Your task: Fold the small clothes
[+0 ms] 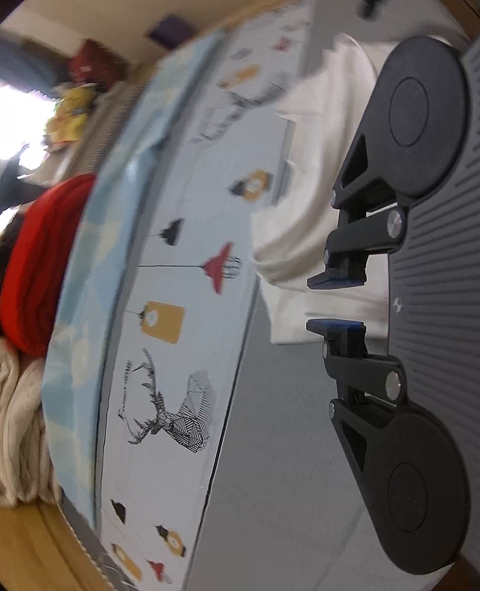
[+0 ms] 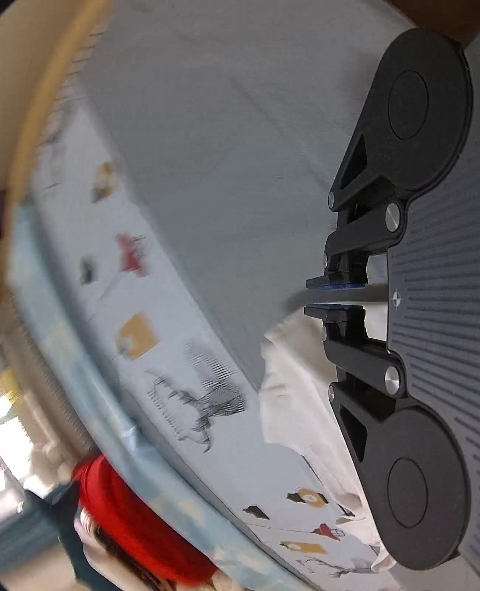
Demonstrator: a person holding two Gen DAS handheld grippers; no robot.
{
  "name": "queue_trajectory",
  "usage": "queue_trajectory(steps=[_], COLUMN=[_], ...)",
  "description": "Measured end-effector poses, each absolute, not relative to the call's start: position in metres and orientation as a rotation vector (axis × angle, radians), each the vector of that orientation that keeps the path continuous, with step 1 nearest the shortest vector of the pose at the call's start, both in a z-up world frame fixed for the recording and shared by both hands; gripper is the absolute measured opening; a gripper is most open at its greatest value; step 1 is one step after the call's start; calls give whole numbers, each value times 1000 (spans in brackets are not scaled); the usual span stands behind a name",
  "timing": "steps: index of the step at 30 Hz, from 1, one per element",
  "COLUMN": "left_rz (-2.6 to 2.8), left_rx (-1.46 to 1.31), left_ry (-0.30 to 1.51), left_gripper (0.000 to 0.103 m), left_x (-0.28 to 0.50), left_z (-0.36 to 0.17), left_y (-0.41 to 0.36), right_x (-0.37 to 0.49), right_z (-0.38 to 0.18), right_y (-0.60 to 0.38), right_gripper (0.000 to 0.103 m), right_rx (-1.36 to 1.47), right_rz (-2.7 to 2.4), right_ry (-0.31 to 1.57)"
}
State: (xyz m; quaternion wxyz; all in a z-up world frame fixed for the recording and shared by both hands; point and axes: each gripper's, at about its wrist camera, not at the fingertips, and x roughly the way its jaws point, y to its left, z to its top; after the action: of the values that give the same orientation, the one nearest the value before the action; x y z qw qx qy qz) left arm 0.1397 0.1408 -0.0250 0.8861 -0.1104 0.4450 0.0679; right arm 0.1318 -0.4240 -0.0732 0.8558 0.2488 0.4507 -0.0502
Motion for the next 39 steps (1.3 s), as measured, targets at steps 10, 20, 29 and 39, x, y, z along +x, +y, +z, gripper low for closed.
queue_trajectory(steps=[10,20,29,39], left_rz=[134,50,28,-5], left_rx=[-308,-268,-123,-171], left_ry=[981,1071,1030,1036], left_gripper=[18,38,40,40], left_x=[134,157,191,231], left_z=[-30,-76,-89,-106], left_y=[169,175,144,141], right_x=[119,110,145,190], right_z=[-56,-69,-94,-118], right_y=[-404,-407,-386,-375], right_gripper=[13,24,33,38], right_rx=[267,197,134,125], right_rz=[-6,47,63,25], right_ry=[886,919,991,1049])
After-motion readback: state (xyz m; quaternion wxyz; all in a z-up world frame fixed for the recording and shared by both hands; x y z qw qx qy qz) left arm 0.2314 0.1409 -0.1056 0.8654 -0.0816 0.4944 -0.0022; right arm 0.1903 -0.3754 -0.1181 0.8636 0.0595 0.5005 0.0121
